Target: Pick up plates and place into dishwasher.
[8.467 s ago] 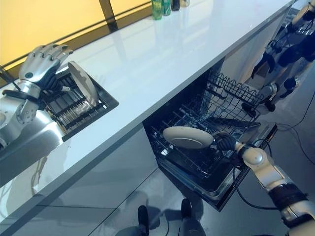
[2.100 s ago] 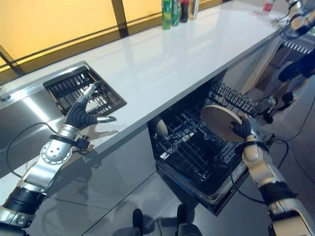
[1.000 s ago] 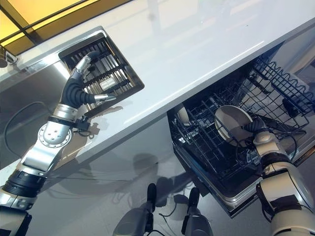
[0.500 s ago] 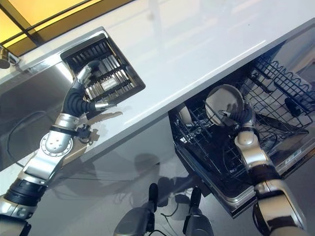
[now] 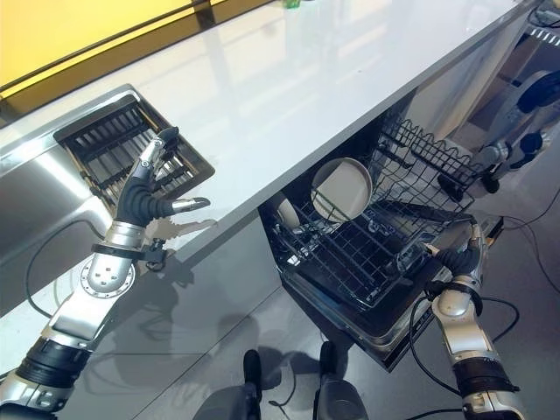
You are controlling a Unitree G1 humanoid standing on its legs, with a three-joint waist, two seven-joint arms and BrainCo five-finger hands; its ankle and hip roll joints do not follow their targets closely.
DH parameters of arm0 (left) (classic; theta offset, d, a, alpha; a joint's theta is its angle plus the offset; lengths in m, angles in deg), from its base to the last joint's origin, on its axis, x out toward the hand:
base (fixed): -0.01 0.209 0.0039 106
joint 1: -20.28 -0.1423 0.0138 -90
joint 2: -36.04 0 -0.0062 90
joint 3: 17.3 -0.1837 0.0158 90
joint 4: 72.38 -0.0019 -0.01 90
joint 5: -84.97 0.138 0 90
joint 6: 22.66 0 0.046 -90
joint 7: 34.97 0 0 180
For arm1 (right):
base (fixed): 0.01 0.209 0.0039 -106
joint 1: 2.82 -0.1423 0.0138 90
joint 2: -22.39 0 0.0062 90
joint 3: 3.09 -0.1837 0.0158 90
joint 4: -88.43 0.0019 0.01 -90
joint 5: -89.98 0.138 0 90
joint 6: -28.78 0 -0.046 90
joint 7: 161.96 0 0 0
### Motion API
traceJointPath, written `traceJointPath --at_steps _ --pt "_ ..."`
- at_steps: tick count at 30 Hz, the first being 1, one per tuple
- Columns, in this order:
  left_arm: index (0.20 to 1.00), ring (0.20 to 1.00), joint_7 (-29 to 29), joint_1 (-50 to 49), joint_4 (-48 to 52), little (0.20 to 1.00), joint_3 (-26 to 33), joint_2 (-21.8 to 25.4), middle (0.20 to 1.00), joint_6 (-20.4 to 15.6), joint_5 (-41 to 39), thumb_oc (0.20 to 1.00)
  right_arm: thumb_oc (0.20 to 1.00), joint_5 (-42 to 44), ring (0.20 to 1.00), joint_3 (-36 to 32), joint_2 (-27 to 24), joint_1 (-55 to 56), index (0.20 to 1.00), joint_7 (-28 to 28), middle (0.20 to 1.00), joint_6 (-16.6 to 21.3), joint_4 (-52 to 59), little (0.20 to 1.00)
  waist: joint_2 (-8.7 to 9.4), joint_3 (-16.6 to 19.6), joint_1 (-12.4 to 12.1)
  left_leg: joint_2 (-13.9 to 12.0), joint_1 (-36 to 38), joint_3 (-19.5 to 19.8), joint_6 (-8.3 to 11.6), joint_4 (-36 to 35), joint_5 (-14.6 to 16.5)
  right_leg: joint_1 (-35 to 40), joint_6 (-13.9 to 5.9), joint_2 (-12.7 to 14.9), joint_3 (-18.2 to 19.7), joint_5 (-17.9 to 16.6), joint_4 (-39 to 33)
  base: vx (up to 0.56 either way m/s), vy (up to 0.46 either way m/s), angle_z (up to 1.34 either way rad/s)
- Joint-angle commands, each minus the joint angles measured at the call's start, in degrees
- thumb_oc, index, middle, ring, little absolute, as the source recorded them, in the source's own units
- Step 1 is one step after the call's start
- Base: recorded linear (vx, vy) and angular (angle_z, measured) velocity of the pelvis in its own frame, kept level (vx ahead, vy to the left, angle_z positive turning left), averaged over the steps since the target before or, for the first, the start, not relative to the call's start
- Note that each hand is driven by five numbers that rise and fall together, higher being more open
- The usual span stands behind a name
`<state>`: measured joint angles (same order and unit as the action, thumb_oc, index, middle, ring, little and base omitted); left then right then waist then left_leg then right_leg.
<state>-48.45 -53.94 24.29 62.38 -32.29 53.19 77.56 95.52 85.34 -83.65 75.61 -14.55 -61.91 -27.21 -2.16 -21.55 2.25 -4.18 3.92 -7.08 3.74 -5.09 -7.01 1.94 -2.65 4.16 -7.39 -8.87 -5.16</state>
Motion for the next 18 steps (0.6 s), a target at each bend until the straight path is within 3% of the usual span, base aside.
traceJointPath --at_steps 1,3,6,10,18 --pt "1.000 1.000 0.5 -0.3 2.3 1.000 0.3 -1.3 1.000 -1.9 1.3 1.000 1.000 8.0 1.000 -0.1 -0.5 -2.0 1.000 -0.5 1.000 6.8 -0.6 1.000 0.27 0.8 -0.9 3.0 -4.8 -1.4 -3.10 18.8 14.6 -3.2 -1.33 3.9 -1.0 10.2 14.6 0.00 0.000 0.00" --pt "1.000 1.000 1.0 0.5 1.6 1.000 -0.3 -1.7 1.000 -2.7 0.3 1.000 1.000 13.9 1.000 -0.9 1.4 -3.4 1.000 0.4 1.000 11.6 -4.5 1.000 0.06 -0.9 -1.5 3.0 -6.7 -0.7 -3.75 24.2 17.2 -4.4 -0.50 4.7 -1.5 12.5 19.9 -0.02 0.005 0.01" --pt "1.000 1.000 1.2 1.8 1.2 1.000 -1.8 -2.0 1.000 -3.2 -0.7 1.000 1.000 16.0 1.000 -0.3 2.6 -6.8 1.000 0.4 1.000 14.5 -8.6 1.000 -0.51 -2.6 -2.2 3.0 -8.8 -0.1 -4.23 28.5 19.0 -6.2 0.12 5.5 -2.0 14.1 24.1 -0.08 0.018 0.02" --pt "1.000 1.000 0.5 6.0 0.9 1.000 -4.6 -1.8 1.000 -2.9 -1.8 1.000 1.000 16.9 1.000 1.3 1.5 -15.6 1.000 -0.8 1.000 14.7 -15.5 1.000 -1.88 -4.6 -2.8 3.8 -13.2 0.5 -4.91 34.8 21.3 -10.0 1.31 6.4 -2.3 16.2 30.2 -0.13 0.047 -0.06" --pt "1.000 1.000 -1.2 9.5 0.0 1.000 -5.8 -0.1 1.000 -3.9 -4.7 1.000 1.000 20.4 1.000 1.6 -1.6 -27.2 1.000 2.5 1.000 13.7 -29.1 1.000 -4.18 -7.0 -4.0 4.9 -21.2 1.4 -6.52 45.9 24.9 -18.1 2.91 8.1 -1.5 19.8 41.7 -0.08 0.046 0.07"
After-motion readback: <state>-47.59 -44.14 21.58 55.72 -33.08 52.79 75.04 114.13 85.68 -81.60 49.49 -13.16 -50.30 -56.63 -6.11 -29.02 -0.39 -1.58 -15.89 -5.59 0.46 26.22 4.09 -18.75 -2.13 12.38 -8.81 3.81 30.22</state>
